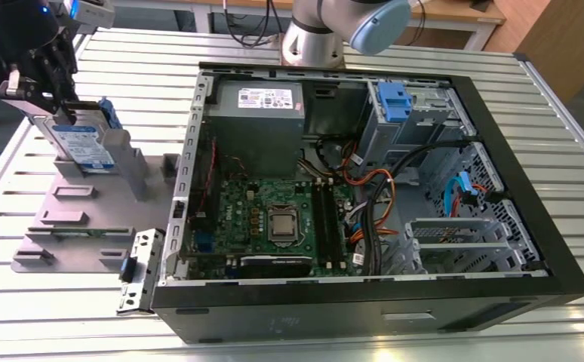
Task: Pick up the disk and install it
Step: 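Pick up the disk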
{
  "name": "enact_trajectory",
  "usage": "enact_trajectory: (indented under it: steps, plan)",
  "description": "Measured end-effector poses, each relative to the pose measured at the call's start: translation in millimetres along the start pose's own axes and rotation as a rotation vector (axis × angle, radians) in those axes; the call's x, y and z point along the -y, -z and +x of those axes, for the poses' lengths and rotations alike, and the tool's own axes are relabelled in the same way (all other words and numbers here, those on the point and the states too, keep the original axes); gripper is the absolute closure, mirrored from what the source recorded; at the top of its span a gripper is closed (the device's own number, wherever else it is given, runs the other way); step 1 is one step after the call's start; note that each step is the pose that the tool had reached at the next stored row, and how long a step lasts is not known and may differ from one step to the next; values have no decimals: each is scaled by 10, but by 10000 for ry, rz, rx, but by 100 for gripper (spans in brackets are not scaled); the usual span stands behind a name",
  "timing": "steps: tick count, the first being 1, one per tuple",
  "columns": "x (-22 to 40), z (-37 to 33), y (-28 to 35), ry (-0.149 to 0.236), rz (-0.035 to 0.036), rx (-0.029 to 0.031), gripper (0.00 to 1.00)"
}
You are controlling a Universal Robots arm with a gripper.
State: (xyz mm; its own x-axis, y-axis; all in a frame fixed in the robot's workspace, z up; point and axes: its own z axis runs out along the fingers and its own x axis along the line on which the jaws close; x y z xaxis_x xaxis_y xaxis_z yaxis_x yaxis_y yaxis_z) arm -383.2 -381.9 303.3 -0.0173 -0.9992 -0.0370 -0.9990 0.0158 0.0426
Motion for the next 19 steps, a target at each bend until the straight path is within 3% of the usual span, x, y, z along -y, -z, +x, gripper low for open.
enact_trajectory:
  steps: [10,19]
  plan:
    - [-46,1,-2,4,-2,-1,65]
    - [-48,1,-1,3,1,5,65]
